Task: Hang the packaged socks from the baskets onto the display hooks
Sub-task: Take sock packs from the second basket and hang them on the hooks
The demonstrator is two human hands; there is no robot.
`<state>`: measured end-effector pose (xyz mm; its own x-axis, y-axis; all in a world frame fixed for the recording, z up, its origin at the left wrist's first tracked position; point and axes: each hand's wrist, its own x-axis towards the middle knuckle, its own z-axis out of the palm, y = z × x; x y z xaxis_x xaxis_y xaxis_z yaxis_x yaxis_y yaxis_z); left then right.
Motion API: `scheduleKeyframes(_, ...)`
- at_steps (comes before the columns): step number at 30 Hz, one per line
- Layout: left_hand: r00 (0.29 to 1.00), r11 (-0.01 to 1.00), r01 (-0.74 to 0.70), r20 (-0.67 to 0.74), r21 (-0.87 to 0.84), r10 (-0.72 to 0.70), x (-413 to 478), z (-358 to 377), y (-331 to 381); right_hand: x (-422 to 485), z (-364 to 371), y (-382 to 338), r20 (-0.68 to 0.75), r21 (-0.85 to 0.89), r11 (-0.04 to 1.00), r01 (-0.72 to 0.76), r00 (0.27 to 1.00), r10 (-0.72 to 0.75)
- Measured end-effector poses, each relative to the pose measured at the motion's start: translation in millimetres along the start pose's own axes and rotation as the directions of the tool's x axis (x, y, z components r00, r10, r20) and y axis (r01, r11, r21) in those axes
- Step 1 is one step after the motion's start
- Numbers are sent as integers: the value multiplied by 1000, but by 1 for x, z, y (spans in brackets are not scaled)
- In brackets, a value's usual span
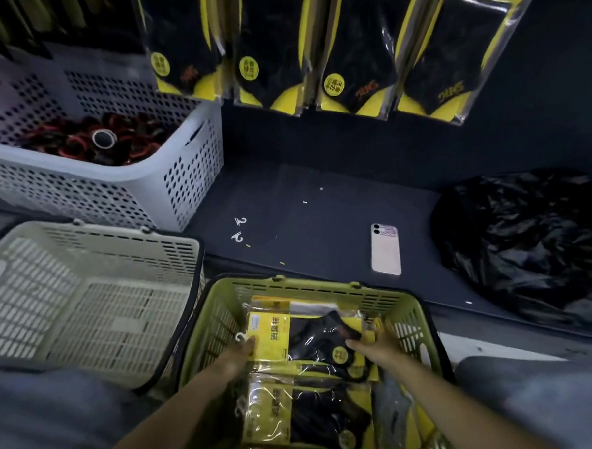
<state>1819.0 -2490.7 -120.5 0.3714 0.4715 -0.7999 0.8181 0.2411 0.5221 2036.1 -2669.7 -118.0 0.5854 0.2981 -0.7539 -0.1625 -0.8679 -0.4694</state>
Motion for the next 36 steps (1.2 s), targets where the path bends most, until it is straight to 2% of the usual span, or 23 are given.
scheduleKeyframes(3, 1000, 999, -24, 6, -36, 24, -4, 10, 0, -4, 11, 6, 122, 31, 993, -116, 986, 111)
scheduleKeyframes(7, 997, 997, -26, -71, -73, 21, -6, 15, -2, -4, 18, 5, 67, 109, 989, -102, 993, 96)
scheduleKeyframes(12, 988, 976, 7, -147, -216, -40, -8, 12, 0, -6, 10, 1, 54, 210, 972, -105, 994, 96)
scheduleKeyframes(14, 992, 938, 66, -81, -342, -99, -10, 3, 6, -10, 2, -3, 137, 277, 952, -127, 986, 92)
scheduleKeyframes(17, 985, 821, 171, 126, -545, -122, -19, -28, 19, -22, -16, -14, 331, 321, 928, -188, 941, 76)
scheduleKeyframes(20, 968, 894, 108, 252, -434, 5, -32, -65, 36, -31, -31, -24, 468, 314, 935, -164, 883, -3)
scheduleKeyframes(22, 962, 918, -4, 249, -396, 112, -41, -82, 52, -38, -39, -34, 503, 353, 932, -86, 857, -112)
scheduleKeyframes(24, 957, 880, -156, 150, -448, 246, -47, -88, 69, -47, -44, -46, 450, 451, 892, 1, 863, -228)
scheduleKeyframes(25, 950, 827, -232, 65, -511, 307, -51, -87, 80, -53, -46, -53, 394, 506, 861, 47, 876, -279)
scheduleKeyframes(27, 911, 668, -371, -113, -645, 398, -61, -79, 100, -63, -49, -70, 269, 613, 777, 143, 887, -375)
scheduleKeyframes(29, 861, 533, -461, -211, -710, 464, -75, -66, 122, -76, -48, -85, 184, 681, 699, 218, 873, -452)
scheduleKeyframes(31, 840, 486, -471, -206, -736, 502, -88, -49, 142, -90, -45, -98, 153, 709, 653, 265, 847, -509)
scheduleKeyframes(33, 832, 462, -464, -193, -756, 520, -99, -34, 161, -101, -46, -105, 148, 691, 650, 316, 818, -555)
scheduleKeyframes(36, 812, 428, -517, -268, -741, 518, -111, -25, 186, -114, -64, -114, 113, 649, 678, 345, 838, -534)
